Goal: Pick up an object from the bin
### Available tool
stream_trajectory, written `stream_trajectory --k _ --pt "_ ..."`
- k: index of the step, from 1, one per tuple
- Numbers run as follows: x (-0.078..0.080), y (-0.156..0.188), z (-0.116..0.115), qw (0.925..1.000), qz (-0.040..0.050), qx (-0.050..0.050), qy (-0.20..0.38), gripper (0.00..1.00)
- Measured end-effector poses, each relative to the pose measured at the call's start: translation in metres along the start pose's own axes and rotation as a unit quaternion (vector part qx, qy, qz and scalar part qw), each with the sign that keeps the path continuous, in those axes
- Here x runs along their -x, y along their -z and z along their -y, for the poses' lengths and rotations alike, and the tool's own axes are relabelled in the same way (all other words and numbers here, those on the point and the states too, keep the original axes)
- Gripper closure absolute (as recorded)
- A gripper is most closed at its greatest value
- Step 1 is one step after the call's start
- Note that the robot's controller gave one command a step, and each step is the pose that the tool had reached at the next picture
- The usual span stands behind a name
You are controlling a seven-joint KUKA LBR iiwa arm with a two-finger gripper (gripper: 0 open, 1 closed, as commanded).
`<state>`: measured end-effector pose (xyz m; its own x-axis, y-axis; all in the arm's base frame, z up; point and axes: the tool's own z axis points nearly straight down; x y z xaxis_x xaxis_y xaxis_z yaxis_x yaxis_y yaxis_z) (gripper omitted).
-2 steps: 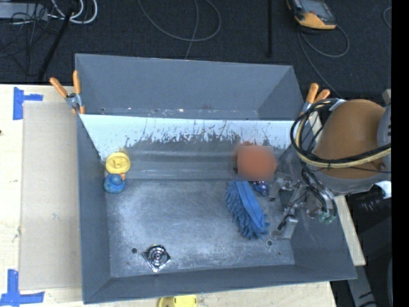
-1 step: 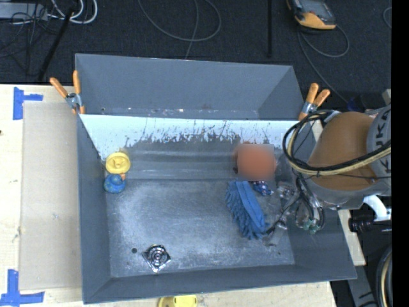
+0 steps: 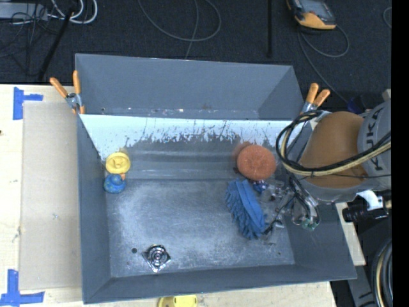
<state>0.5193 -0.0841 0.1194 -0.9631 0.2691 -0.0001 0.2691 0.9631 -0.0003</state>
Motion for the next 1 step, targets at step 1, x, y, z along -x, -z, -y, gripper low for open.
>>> stream_trajectory --k 1 --pt "-0.0206 -0.0362 0.0062 0.9807 -0.0007 0.001 -0.196 1.0"
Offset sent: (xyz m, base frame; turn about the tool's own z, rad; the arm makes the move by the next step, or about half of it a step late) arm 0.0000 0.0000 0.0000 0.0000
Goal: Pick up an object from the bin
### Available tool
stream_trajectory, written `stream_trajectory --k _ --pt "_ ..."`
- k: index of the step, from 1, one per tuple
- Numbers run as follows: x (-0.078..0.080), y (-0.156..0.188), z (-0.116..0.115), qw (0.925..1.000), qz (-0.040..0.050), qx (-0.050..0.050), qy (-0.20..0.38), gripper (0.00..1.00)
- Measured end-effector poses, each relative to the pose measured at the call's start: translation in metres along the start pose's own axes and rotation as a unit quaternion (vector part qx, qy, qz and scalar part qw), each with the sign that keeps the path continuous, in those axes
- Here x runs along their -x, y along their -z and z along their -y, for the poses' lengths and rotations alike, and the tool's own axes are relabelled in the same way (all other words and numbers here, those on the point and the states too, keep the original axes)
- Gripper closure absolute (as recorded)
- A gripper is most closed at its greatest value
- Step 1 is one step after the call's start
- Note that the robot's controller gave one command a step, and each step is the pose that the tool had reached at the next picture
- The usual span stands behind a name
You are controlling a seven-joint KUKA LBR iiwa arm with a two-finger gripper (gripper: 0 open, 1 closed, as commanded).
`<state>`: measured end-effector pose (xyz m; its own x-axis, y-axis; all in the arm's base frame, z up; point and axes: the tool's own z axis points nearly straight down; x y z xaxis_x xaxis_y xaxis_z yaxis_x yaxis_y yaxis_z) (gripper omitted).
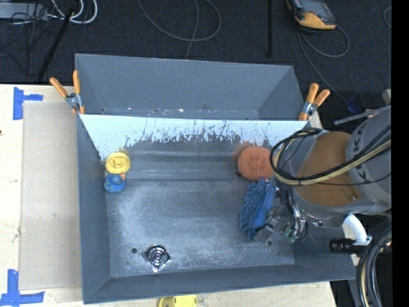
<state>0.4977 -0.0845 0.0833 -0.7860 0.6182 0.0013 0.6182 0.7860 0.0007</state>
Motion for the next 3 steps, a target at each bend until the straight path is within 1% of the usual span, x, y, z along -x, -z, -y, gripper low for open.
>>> stream_trajectory --k 1,2,3 --pt "-0.003 -0.004 0.002 0.9986 -0.0003 0.0 -0.053 1.0" --pt "-0.004 -0.002 0.002 0.9969 -0.0024 -0.001 -0.079 1.0" --pt "-0.004 0.012 0.002 0.9973 -0.0021 -0.002 -0.074 1.0"
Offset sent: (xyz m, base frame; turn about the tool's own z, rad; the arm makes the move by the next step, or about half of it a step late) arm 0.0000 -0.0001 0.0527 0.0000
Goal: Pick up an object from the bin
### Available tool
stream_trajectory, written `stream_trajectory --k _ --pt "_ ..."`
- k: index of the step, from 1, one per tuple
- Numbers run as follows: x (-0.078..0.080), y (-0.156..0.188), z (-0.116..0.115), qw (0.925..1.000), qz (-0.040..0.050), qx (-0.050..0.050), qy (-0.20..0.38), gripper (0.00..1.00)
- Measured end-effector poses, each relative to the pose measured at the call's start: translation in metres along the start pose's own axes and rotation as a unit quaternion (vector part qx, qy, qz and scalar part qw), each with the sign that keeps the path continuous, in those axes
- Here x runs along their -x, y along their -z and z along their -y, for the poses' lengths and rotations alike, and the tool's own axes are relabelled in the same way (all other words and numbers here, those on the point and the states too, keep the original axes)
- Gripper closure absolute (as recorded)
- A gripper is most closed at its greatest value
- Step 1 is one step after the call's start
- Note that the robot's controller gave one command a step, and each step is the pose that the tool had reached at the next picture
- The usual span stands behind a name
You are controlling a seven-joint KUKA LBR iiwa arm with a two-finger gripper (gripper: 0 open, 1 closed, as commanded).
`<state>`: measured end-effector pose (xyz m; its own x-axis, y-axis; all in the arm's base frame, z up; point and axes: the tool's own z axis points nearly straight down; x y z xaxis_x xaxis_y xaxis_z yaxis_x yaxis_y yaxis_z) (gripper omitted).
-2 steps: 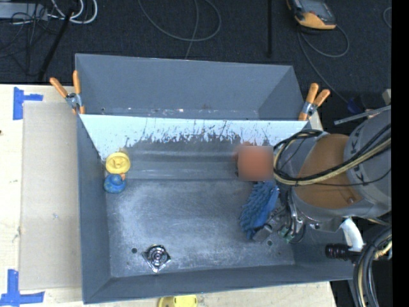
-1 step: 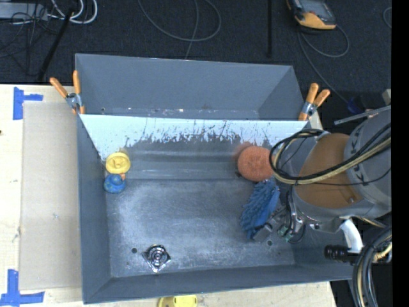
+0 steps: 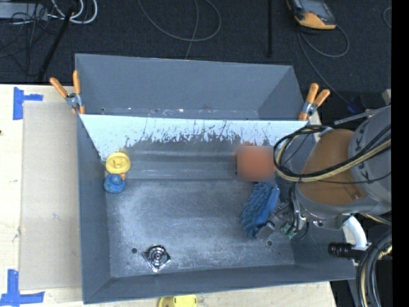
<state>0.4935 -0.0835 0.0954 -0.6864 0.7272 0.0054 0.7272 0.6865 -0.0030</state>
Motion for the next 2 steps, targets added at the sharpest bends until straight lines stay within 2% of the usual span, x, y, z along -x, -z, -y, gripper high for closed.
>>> stream_trajectory --k 2 --pt "0.0 0.029 0.001 0.9999 -0.0002 -0.001 0.012 1.0"
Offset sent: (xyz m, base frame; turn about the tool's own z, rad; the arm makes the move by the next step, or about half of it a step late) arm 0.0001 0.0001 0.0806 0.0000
